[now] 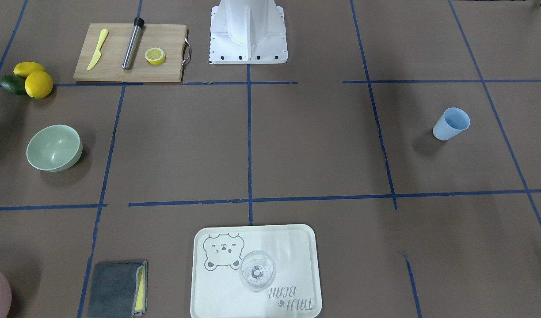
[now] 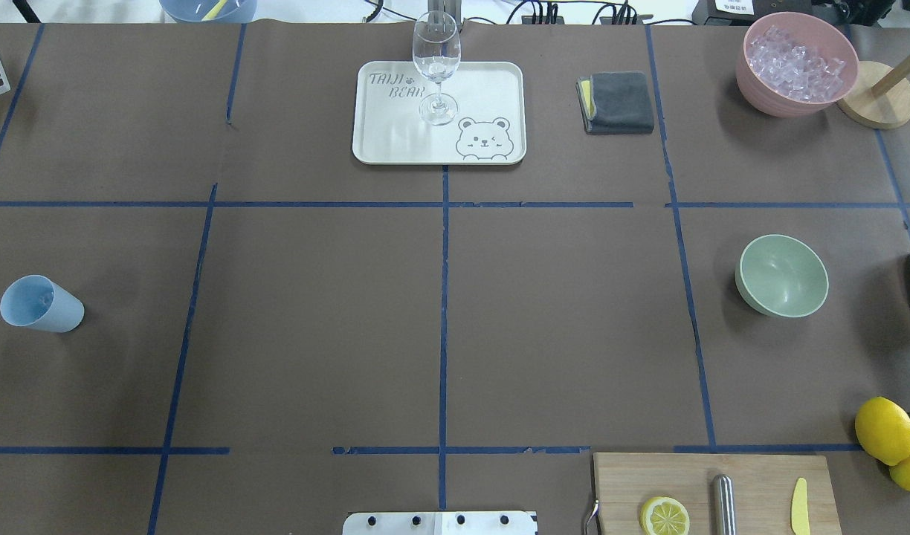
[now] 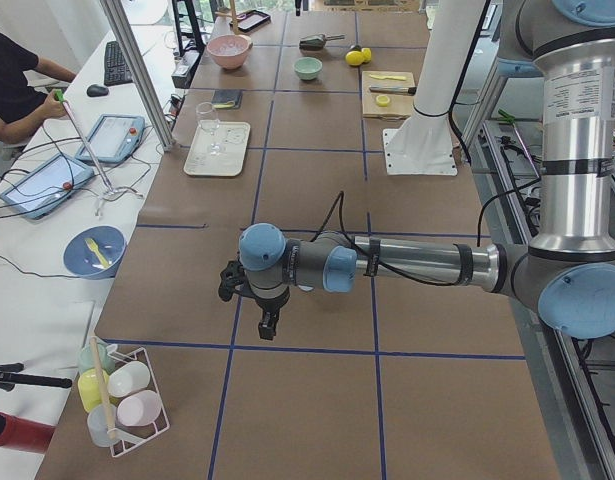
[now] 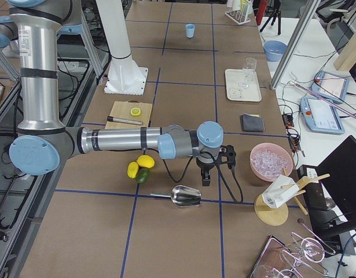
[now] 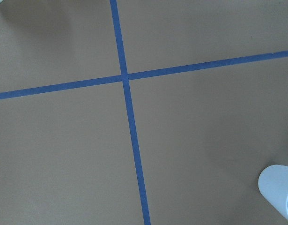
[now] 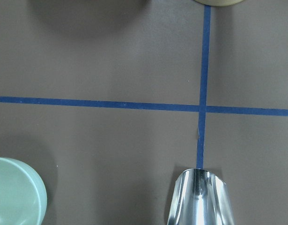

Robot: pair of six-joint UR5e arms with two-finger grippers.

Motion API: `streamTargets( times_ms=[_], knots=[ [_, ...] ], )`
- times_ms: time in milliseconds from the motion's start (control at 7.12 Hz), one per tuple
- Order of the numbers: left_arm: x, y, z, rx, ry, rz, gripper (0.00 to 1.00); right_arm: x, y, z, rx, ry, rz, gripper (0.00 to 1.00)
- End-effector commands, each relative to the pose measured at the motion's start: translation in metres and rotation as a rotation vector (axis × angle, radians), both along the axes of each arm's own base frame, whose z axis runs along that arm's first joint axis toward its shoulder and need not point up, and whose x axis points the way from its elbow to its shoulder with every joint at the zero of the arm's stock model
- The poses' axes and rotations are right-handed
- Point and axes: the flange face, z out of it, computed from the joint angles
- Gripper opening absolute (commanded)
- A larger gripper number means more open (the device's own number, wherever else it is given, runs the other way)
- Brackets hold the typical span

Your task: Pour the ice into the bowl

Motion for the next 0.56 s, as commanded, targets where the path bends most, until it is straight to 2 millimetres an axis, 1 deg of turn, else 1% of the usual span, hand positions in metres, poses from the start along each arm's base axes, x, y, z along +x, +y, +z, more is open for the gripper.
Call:
streamTargets(
  times_ms=[0, 281, 421],
  knots=[
    [0.0009, -0.0018, -0.0172, 0.037, -0.005, 0.001, 1.0, -0.0011, 0.0006, -0.0016, 0.009, -0.001, -0.007, 1.0],
    [0.0008, 0.0008, -0.0175, 0.036, -0.003, 0.001, 1.0, -0.006, -0.0016, -0.0087, 0.079, -0.012, -0.012, 1.0],
    [0.0021, -0.0005, -0.0249, 0.052, 0.005, 0.005, 1.0, -0.0059, 0.0005, -0.0076, 0.087, -0.014, -0.011, 1.0]
  ],
)
